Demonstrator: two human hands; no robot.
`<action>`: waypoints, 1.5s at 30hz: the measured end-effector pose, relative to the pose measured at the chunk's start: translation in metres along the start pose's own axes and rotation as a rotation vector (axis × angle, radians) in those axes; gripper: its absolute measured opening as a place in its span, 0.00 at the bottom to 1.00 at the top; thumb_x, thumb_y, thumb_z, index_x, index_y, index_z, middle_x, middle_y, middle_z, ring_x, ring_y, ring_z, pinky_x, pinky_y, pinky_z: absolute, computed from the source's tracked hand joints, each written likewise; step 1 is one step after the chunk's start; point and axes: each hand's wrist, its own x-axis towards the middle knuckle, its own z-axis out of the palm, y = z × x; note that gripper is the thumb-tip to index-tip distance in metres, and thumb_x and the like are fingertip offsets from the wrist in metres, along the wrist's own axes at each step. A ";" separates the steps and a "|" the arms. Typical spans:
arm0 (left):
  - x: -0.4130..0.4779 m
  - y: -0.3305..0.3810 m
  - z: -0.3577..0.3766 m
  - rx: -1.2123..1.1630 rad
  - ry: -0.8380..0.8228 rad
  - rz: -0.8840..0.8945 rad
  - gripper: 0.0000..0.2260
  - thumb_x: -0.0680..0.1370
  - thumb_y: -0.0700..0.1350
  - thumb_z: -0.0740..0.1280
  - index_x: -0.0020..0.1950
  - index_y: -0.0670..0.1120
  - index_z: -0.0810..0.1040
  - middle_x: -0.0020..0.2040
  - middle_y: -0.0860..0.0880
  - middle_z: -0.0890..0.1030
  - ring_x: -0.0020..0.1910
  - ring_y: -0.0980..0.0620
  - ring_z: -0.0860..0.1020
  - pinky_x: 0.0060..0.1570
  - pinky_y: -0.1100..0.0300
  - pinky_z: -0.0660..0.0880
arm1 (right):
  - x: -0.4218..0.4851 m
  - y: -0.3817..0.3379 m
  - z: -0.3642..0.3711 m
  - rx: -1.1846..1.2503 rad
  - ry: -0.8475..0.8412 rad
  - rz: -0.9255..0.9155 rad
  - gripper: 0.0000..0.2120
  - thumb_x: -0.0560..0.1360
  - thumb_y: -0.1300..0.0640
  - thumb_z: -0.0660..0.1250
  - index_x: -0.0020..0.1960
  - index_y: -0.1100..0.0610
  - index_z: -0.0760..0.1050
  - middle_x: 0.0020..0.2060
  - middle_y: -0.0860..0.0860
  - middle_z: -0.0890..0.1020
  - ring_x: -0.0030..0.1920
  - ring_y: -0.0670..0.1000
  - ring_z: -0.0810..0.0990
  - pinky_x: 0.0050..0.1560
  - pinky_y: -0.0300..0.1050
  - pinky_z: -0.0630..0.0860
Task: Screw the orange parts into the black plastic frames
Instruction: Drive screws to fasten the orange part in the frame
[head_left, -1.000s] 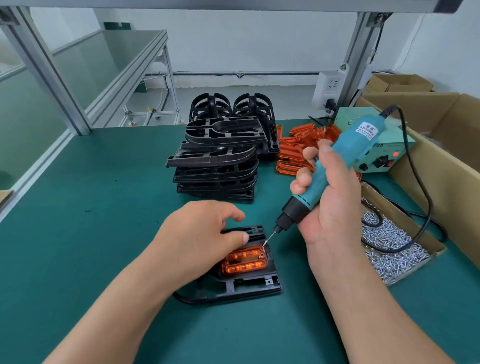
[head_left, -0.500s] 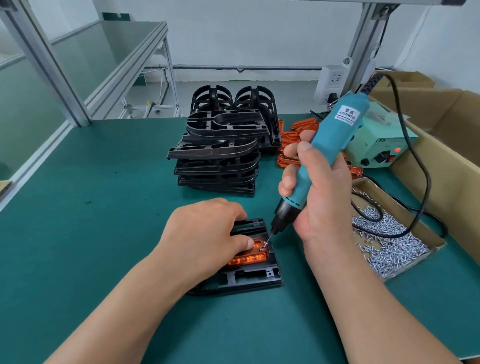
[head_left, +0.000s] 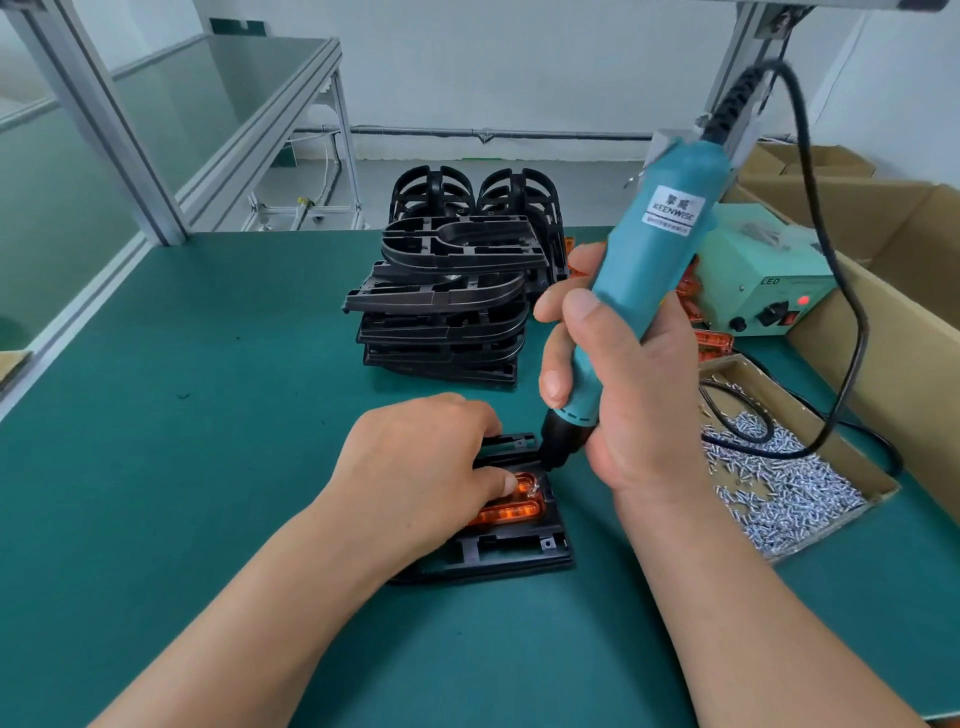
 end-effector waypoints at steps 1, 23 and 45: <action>0.000 0.000 0.000 -0.004 -0.001 0.001 0.21 0.74 0.69 0.67 0.63 0.62 0.76 0.57 0.60 0.81 0.57 0.55 0.80 0.43 0.56 0.71 | -0.001 -0.001 0.002 -0.012 -0.042 -0.020 0.14 0.80 0.58 0.69 0.63 0.58 0.73 0.45 0.56 0.83 0.25 0.53 0.73 0.29 0.43 0.71; -0.003 0.005 -0.003 -0.013 -0.015 0.000 0.16 0.74 0.67 0.67 0.47 0.56 0.69 0.36 0.57 0.72 0.37 0.52 0.71 0.30 0.58 0.61 | -0.010 0.002 0.014 -0.105 -0.326 0.004 0.16 0.82 0.61 0.71 0.67 0.57 0.73 0.43 0.51 0.78 0.28 0.52 0.73 0.32 0.45 0.73; 0.001 -0.013 -0.020 -0.579 -0.042 -0.067 0.12 0.83 0.52 0.63 0.65 0.58 0.78 0.38 0.60 0.80 0.39 0.63 0.78 0.40 0.66 0.70 | 0.008 -0.007 -0.006 0.298 0.110 0.009 0.07 0.86 0.57 0.60 0.63 0.55 0.71 0.46 0.50 0.80 0.30 0.46 0.73 0.32 0.39 0.71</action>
